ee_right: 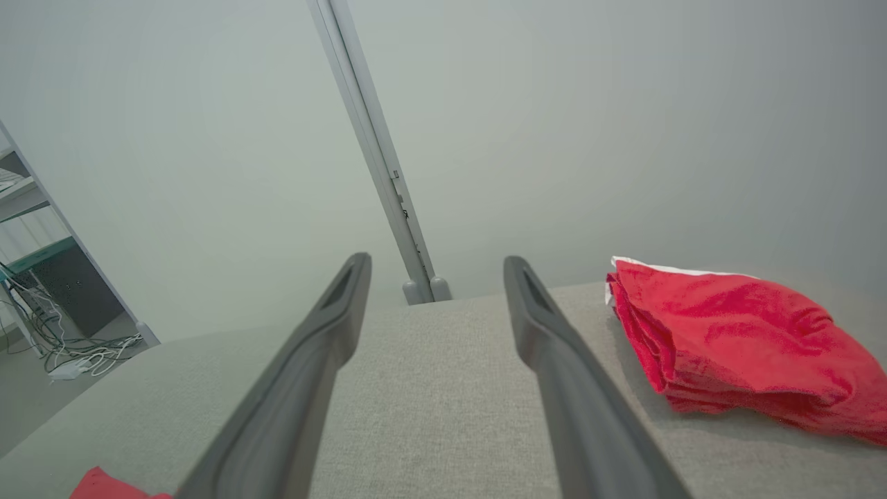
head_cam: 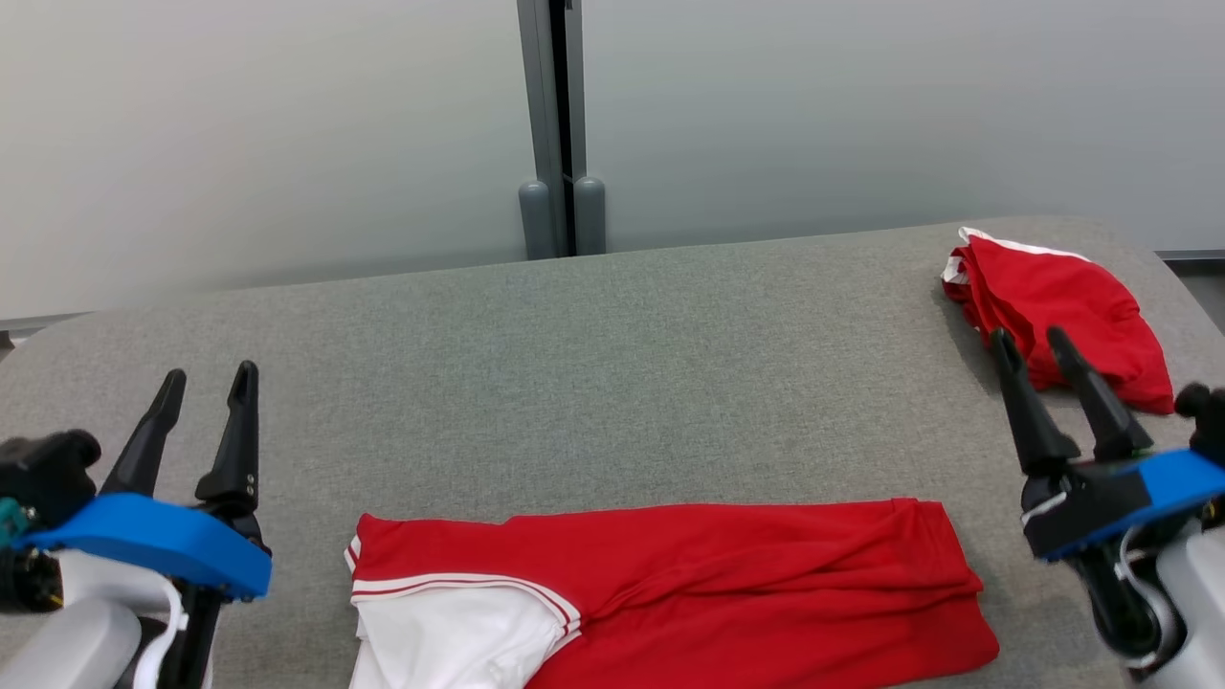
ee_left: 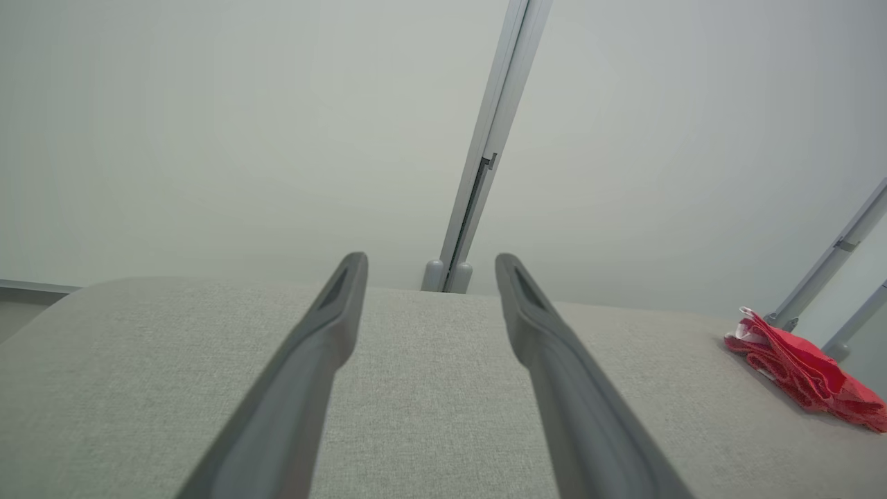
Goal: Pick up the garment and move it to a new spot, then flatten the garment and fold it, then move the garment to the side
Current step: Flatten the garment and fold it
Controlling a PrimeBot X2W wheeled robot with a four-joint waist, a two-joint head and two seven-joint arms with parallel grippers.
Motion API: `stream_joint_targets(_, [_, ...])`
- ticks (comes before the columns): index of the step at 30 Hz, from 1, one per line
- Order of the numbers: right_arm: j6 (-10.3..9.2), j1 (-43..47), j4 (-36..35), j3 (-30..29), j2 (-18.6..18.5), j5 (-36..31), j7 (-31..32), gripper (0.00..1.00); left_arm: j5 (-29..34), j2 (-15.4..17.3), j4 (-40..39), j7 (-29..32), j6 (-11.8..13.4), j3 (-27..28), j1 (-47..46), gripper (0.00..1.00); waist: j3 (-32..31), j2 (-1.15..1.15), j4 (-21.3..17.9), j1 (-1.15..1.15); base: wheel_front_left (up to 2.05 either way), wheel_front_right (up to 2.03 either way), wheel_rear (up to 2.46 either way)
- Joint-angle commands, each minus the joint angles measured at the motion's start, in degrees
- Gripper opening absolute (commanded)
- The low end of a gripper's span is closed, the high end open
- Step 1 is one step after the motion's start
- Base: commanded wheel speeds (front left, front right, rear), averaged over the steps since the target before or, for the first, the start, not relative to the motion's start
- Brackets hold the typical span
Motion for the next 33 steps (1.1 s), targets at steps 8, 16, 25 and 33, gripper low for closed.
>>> stream_joint_targets(8, [0.01, 11.52, -4.23, -8.12, 7.5, -6.45, -0.21, 1.0, 8.21, -9.03, -0.59, -3.14, 2.6, 8.47, 7.99, 1.0, 0.76, 0.0, 0.23, 0.0, 0.0, 0.0, 0.0])
stream_joint_targets(16, [0.01, 14.99, -3.37, -12.11, 10.92, -9.97, -0.22, 1.0, 22.61, -20.92, 1.11, -3.14, -0.58, 18.88, 15.22, 1.0, 2.09, 0.0, 0.2, 0.0, 0.0, 0.0, 0.0])
stream_joint_targets(25, [0.01, 12.33, 4.98, -10.38, 10.25, -11.06, 1.85, 1.0, 32.46, -29.38, 4.53, -3.14, -7.69, 23.8, 15.96, 1.0, 3.01, 0.0, 0.68, 0.0, 0.0, 0.0, 0.0])
stream_joint_targets(33, [0.01, 5.89, 16.93, -7.57, 10.8, -8.6, 13.81, 1.0, 36.45, -32.12, 7.77, -3.15, -12.64, 27.64, 13.44, 1.0, 3.78, 0.0, 1.31, 0.0, 0.0, 0.0, 0.0])
